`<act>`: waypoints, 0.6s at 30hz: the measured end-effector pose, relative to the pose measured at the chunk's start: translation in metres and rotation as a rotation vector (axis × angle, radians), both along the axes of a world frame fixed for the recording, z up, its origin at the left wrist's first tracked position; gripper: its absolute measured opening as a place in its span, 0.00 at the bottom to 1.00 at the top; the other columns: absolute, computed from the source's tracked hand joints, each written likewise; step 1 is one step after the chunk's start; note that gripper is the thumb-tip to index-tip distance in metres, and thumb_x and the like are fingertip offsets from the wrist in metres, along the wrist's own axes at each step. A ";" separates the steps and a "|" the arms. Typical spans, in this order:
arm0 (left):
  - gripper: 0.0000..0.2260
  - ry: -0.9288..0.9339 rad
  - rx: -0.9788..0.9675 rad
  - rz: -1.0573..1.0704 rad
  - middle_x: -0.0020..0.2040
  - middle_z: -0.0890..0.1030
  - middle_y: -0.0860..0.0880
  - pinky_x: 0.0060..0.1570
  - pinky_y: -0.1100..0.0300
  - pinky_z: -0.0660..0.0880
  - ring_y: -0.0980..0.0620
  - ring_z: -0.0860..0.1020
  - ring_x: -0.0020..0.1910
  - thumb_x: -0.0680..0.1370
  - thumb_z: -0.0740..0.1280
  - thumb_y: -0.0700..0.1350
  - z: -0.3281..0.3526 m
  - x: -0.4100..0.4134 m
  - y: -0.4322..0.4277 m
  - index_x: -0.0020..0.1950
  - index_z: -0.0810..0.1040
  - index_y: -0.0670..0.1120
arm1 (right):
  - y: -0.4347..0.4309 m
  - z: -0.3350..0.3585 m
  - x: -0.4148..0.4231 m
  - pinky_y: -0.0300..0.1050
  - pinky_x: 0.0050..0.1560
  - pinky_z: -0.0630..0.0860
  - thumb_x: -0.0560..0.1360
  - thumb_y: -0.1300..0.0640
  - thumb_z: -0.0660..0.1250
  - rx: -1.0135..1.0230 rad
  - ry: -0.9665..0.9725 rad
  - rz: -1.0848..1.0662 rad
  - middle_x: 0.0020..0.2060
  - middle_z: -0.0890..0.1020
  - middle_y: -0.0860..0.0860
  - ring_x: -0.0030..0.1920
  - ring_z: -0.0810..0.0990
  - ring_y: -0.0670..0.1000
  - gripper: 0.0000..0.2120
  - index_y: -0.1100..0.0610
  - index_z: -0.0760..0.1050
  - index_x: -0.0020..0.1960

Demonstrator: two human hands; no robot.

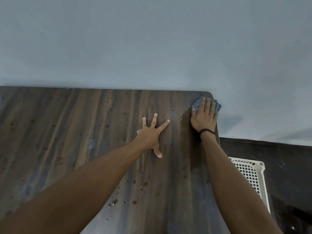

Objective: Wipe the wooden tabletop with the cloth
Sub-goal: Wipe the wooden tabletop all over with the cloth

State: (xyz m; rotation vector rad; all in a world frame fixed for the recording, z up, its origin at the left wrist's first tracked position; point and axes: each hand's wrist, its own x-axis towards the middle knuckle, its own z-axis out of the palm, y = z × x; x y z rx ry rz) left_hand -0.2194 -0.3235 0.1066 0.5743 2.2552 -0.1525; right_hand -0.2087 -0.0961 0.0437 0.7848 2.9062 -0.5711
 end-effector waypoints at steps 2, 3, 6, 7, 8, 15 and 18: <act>0.66 -0.005 -0.007 0.013 0.75 0.21 0.51 0.69 0.28 0.62 0.31 0.30 0.75 0.62 0.82 0.58 -0.001 0.001 0.001 0.75 0.28 0.67 | -0.001 -0.001 0.009 0.58 0.79 0.43 0.86 0.44 0.50 0.003 0.027 0.162 0.83 0.47 0.51 0.82 0.44 0.54 0.31 0.52 0.44 0.84; 0.66 -0.012 -0.013 0.023 0.74 0.21 0.51 0.69 0.27 0.61 0.31 0.30 0.75 0.62 0.83 0.57 -0.002 0.002 0.001 0.75 0.28 0.67 | 0.005 -0.003 0.019 0.57 0.79 0.43 0.86 0.44 0.50 0.007 0.038 0.201 0.83 0.48 0.50 0.82 0.45 0.53 0.30 0.51 0.45 0.84; 0.67 -0.023 -0.030 0.046 0.72 0.19 0.50 0.67 0.25 0.60 0.30 0.29 0.74 0.62 0.83 0.54 -0.003 0.001 0.008 0.73 0.26 0.67 | 0.026 -0.001 0.010 0.58 0.80 0.44 0.85 0.44 0.50 0.010 0.024 0.051 0.83 0.48 0.52 0.82 0.45 0.54 0.31 0.52 0.45 0.84; 0.68 -0.029 -0.038 0.057 0.72 0.18 0.50 0.67 0.25 0.60 0.29 0.29 0.73 0.62 0.83 0.54 -0.003 0.000 0.011 0.73 0.25 0.67 | 0.028 0.002 -0.005 0.59 0.80 0.43 0.85 0.44 0.49 -0.006 -0.002 -0.025 0.83 0.47 0.53 0.82 0.44 0.55 0.31 0.53 0.44 0.84; 0.69 -0.036 -0.045 0.069 0.71 0.17 0.49 0.67 0.25 0.61 0.28 0.29 0.73 0.62 0.84 0.53 -0.003 0.000 0.013 0.72 0.24 0.67 | 0.025 0.007 -0.020 0.59 0.80 0.42 0.85 0.44 0.49 -0.030 -0.032 -0.068 0.83 0.45 0.54 0.82 0.43 0.56 0.32 0.54 0.42 0.83; 0.69 -0.054 -0.039 0.088 0.70 0.17 0.49 0.65 0.23 0.60 0.28 0.28 0.72 0.61 0.84 0.50 -0.001 0.000 0.016 0.72 0.25 0.67 | 0.021 0.000 -0.018 0.57 0.80 0.41 0.85 0.43 0.48 -0.001 0.004 0.170 0.83 0.46 0.49 0.82 0.43 0.52 0.30 0.50 0.43 0.84; 0.70 -0.051 -0.049 0.087 0.70 0.16 0.49 0.65 0.23 0.60 0.27 0.27 0.72 0.61 0.84 0.51 -0.003 -0.002 0.016 0.72 0.24 0.67 | 0.017 0.007 -0.046 0.59 0.80 0.40 0.85 0.44 0.48 -0.041 -0.062 0.015 0.83 0.43 0.52 0.82 0.41 0.54 0.31 0.52 0.41 0.83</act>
